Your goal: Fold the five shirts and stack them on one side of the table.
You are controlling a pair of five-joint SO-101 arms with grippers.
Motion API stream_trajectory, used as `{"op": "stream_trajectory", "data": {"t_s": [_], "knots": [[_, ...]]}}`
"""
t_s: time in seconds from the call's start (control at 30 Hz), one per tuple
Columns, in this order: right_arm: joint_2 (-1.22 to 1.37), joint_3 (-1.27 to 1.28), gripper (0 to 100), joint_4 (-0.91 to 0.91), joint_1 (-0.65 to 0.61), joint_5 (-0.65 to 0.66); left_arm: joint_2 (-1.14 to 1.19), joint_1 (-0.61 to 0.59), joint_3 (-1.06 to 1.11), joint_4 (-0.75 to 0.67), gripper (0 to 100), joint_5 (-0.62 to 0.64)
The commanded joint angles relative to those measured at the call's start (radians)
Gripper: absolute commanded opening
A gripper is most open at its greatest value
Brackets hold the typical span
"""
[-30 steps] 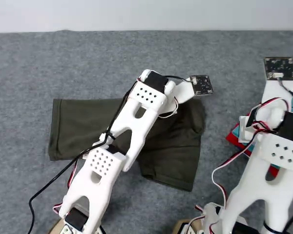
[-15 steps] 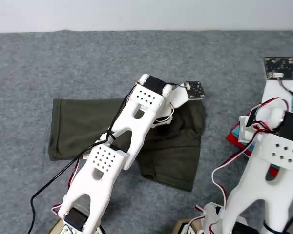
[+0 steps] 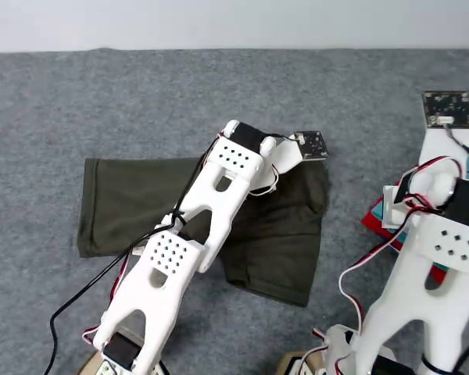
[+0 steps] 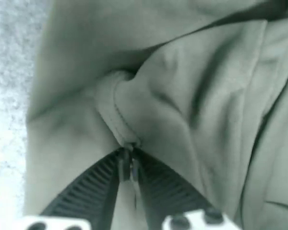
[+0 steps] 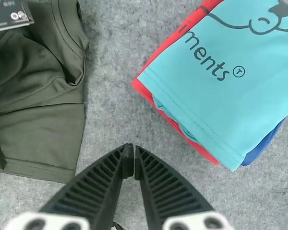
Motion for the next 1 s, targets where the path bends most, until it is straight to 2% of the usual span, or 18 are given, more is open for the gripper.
{"op": "stream_trajectory", "data": {"t_s": [0.0,0.43,0.6,0.7,0.97], "knots": [[-0.021,-0.003,1.0,0.001,0.019,-0.005,-0.04,-0.009,-0.038,0.026,1,0.009],[-0.021,0.026,1.0,-0.03,0.019,-0.003,-0.04,-0.064,-0.038,0.025,1,0.008],[-0.021,0.029,1.0,-0.053,0.016,-0.003,-0.04,-0.068,-0.038,0.025,11,0.017],[-0.021,0.029,1.0,-0.056,0.016,-0.003,-0.049,-0.063,-0.044,0.025,17,0.063],[-0.021,0.029,1.0,-0.056,0.019,-0.003,-0.11,-0.061,-0.122,0.026,18,0.071]]}}
